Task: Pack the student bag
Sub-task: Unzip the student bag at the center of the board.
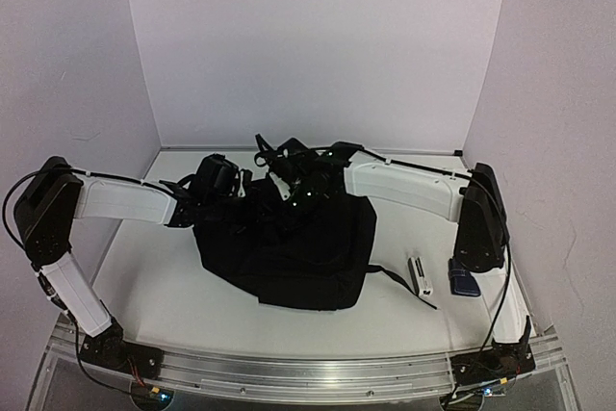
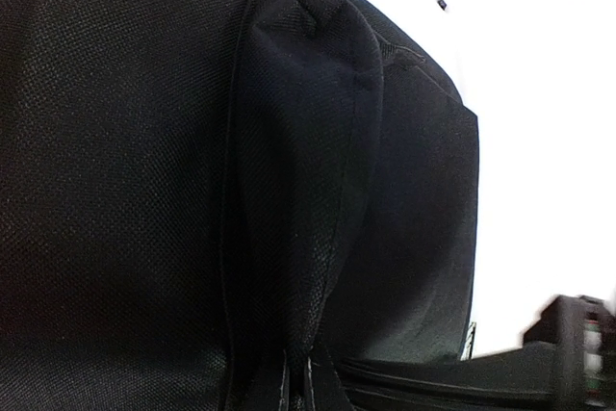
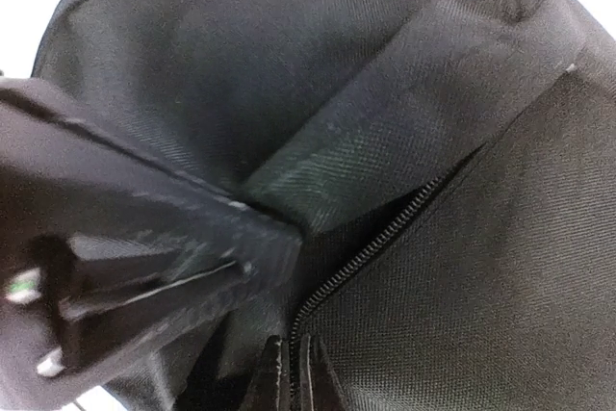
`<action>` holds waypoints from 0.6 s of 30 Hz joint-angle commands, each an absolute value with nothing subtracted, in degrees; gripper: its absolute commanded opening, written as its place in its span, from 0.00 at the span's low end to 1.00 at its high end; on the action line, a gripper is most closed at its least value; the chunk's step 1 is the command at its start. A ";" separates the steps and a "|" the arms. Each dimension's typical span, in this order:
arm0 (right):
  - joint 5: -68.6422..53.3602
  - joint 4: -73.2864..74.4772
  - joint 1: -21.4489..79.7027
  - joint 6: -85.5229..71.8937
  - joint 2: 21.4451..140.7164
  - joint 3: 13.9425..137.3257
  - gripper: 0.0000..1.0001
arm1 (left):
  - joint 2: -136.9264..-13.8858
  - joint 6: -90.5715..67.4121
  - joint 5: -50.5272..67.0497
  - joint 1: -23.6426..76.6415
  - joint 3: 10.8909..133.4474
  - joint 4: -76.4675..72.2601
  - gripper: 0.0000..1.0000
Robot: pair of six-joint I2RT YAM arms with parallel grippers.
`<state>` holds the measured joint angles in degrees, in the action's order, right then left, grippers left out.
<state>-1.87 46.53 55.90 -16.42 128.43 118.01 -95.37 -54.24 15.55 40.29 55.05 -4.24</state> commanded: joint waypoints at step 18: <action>-9.98 44.92 51.33 -7.74 112.93 111.27 0.00 | -83.41 -46.57 13.61 39.96 54.89 -3.66 0.37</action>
<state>-8.17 47.92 51.13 -10.17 118.33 112.88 -88.42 -47.88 16.37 41.18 55.73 -3.49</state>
